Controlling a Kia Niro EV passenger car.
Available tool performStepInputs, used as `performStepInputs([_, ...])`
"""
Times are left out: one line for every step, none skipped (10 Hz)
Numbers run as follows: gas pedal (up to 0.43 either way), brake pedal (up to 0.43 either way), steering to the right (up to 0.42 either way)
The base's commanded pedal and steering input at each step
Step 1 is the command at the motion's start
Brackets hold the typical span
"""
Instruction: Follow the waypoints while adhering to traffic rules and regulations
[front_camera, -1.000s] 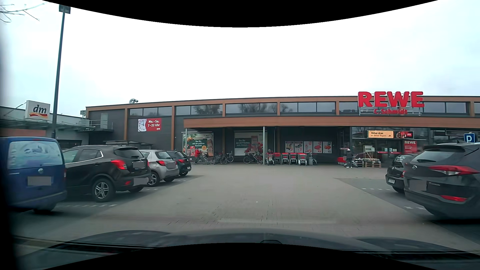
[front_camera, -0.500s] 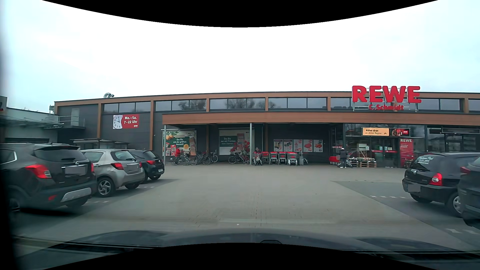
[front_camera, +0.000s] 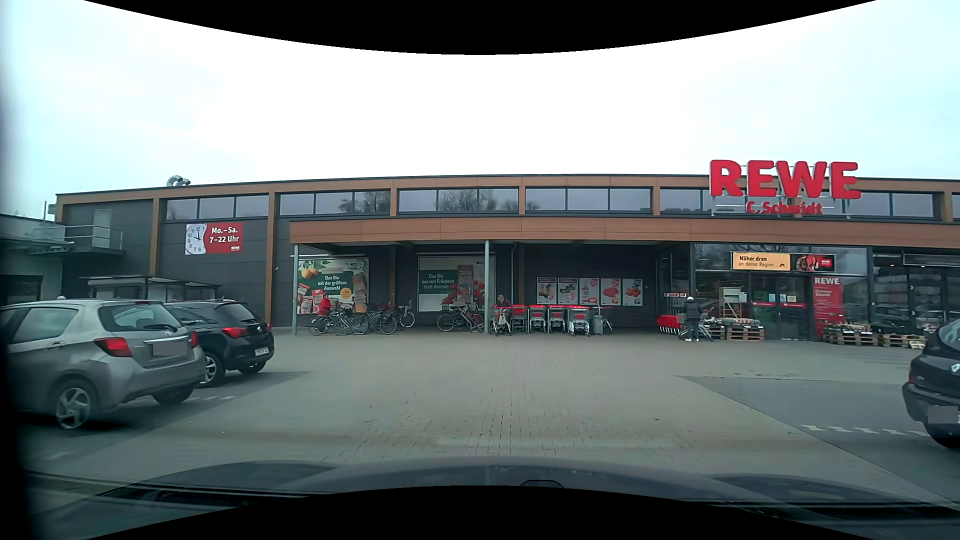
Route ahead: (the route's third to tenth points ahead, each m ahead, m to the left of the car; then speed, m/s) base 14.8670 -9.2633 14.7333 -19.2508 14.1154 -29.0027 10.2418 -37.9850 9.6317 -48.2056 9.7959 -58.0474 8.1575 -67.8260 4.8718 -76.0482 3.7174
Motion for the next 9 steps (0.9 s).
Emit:
performStepInputs([0.000,0.061,0.042])
performStepInputs([0.000,0.067,0.040])
performStepInputs([0.000,0.067,0.040])
performStepInputs([0.000,0.067,0.039])
performStepInputs([0.000,0.067,0.037])
performStepInputs([0.000,0.067,0.036])
performStepInputs([0.000,0.073,0.035])
performStepInputs([0.000,0.073,0.036])
performStepInputs([0.000,0.073,0.036])
